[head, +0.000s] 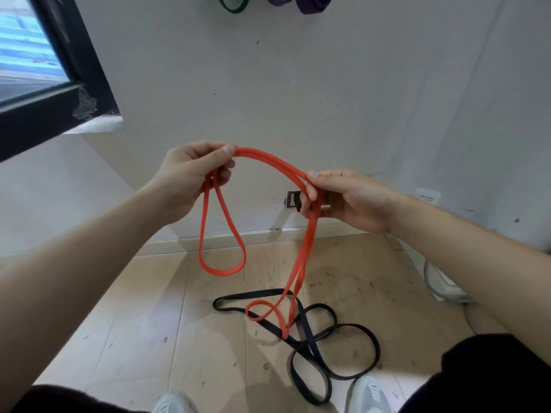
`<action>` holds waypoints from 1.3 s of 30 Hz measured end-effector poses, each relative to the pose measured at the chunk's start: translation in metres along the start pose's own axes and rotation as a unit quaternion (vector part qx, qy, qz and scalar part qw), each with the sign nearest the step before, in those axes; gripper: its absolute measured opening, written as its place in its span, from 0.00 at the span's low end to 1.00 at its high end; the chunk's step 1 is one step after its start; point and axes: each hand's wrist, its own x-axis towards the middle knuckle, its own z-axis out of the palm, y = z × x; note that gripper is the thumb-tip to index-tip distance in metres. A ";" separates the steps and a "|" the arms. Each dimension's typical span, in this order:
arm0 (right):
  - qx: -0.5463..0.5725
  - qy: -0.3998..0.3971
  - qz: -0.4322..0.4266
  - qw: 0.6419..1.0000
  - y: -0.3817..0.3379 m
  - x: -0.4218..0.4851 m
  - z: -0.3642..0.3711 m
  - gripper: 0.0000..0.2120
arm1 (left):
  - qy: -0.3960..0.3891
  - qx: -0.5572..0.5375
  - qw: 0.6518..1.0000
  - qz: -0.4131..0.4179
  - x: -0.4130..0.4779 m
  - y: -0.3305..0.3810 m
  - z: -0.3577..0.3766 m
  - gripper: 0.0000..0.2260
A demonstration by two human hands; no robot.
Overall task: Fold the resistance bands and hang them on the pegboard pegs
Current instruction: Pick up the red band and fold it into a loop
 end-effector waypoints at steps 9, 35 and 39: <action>0.029 0.015 -0.022 0.999 -0.008 0.002 0.009 0.20 | -0.154 0.109 0.982 -0.018 -0.014 -0.004 0.033 0.16; 0.012 0.005 -0.040 0.999 -0.016 -0.008 0.000 0.18 | -0.030 0.052 0.997 0.044 -0.005 0.007 0.021 0.07; 0.054 0.023 -0.086 0.995 -0.024 -0.008 0.002 0.19 | -0.093 0.051 0.994 0.033 -0.014 0.009 0.030 0.14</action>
